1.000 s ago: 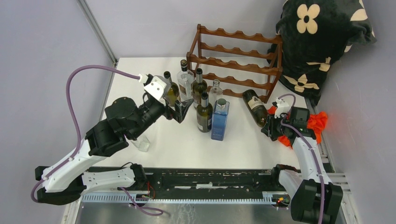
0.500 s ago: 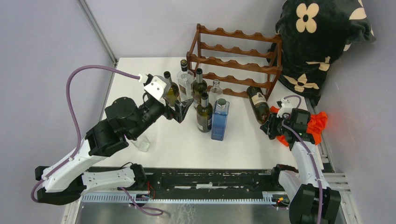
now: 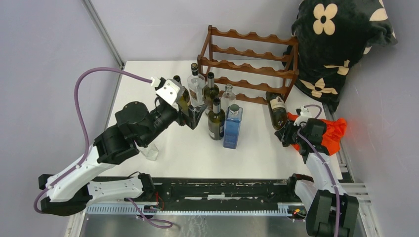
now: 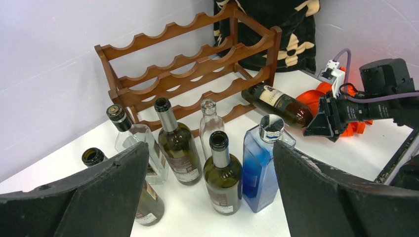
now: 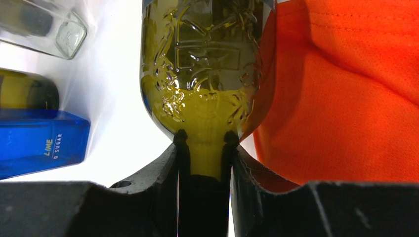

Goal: Put the wine bottle on the wine rack
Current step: Place the wine bottle in the wine rack.

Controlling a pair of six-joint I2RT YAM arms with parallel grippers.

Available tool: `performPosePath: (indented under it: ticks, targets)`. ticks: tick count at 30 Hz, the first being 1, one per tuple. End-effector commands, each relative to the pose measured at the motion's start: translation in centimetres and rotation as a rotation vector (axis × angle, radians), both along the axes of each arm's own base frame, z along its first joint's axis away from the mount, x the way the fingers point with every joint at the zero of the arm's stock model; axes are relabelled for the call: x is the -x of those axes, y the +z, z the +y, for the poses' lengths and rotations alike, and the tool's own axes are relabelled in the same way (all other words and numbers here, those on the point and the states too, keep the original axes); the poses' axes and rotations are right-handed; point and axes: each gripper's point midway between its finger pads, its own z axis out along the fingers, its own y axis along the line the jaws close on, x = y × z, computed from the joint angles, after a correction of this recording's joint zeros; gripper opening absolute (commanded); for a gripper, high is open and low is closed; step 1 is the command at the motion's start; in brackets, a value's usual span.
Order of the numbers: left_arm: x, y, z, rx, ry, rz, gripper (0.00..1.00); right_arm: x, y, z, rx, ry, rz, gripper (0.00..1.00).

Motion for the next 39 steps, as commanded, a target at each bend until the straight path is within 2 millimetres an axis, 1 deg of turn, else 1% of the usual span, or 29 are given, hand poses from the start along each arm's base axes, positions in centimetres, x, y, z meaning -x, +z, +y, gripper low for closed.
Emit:
performPosePath:
  ticks: [1,4,7,11,16,27,34,39]
  targets:
    - [-0.3,1.3,-0.3,0.063,0.010,-0.015,1.00,-5.2,5.0,-0.9,0.040,-0.038,-0.304,0.00]
    - [-0.4,1.2,-0.4,0.055,0.013,-0.012,1.00,-6.4,5.1,-1.2,0.049,-0.081,-0.305,0.00]
    - [-0.5,1.1,-0.4,0.052,0.021,-0.010,1.00,-7.7,6.0,-1.5,0.048,-0.147,-0.339,0.00]
    - [-0.8,1.1,-0.2,0.049,0.040,-0.012,1.00,-9.5,6.9,-0.9,0.064,-0.209,-0.350,0.00]
    - [-1.2,1.0,-0.2,0.041,0.061,-0.013,1.00,-11.0,7.0,0.3,0.049,-0.253,-0.358,0.00]
    - [-2.6,0.1,-0.7,-0.027,0.111,-0.027,1.00,-15.5,7.8,0.4,0.082,-0.326,-0.373,0.00]
    - [-3.4,-0.2,-0.2,-0.055,0.159,-0.054,1.00,-17.2,7.8,0.6,0.086,-0.340,-0.378,0.00]
    - [-3.8,-0.7,-0.4,-0.082,0.170,-0.057,1.00,-18.0,8.0,1.0,0.096,-0.326,-0.399,0.00]
